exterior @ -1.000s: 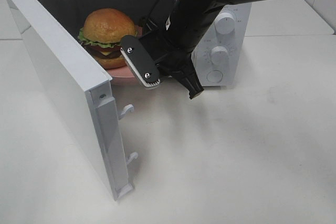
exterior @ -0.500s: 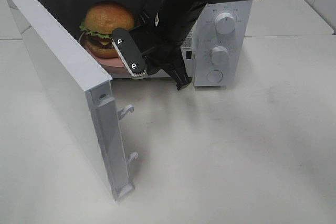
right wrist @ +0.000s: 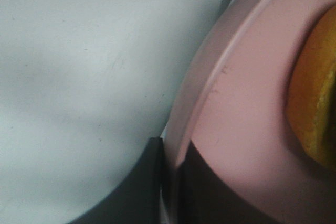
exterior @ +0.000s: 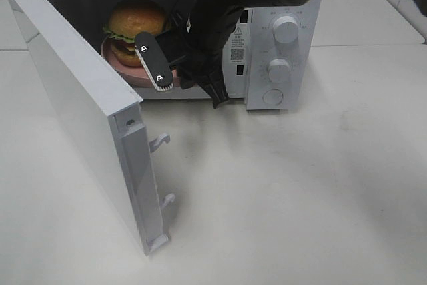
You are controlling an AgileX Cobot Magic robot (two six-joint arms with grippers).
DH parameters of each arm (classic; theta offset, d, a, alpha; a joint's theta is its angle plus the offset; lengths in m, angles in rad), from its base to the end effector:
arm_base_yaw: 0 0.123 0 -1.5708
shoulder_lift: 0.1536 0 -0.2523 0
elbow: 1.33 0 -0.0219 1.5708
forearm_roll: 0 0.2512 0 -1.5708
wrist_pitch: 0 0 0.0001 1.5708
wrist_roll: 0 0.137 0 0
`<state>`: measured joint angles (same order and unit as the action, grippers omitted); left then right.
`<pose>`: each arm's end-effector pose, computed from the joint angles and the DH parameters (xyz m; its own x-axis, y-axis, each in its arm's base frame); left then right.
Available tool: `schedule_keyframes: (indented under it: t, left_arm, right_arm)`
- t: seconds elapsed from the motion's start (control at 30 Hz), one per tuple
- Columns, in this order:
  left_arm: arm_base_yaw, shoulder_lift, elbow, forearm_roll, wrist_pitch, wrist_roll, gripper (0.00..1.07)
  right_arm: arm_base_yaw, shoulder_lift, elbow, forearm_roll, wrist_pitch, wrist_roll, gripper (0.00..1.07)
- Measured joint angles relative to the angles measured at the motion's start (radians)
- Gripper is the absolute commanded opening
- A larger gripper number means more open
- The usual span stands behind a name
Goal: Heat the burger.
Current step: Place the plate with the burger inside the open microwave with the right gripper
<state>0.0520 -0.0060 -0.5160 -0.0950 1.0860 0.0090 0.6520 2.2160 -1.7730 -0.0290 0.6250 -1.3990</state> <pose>0.0658 -0.0081 0.2593 -0.4572 -0.0591 -0.8874 0.0066 0.9975 -0.0698 0.3989 0.3016 0.1182 0.4950 -0.8662 -0.0683 -0.7417 -0.3803 -0.5525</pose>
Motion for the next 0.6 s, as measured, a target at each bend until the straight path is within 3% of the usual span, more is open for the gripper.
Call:
schedule_keyframes:
  t: [0.23,0.6]
  left_arm:
    - [0.000,0.000,0.000,0.001,0.000,-0.001,0.98]
    - [0.000,0.000,0.000,0.001,0.000,-0.001,0.98]
  right_arm:
    - [0.012,0.072,-0.115,-0.001,0.009,0.038,0.00]
    - [0.012,0.124,-0.169,-0.007,0.024,0.052,0.01]
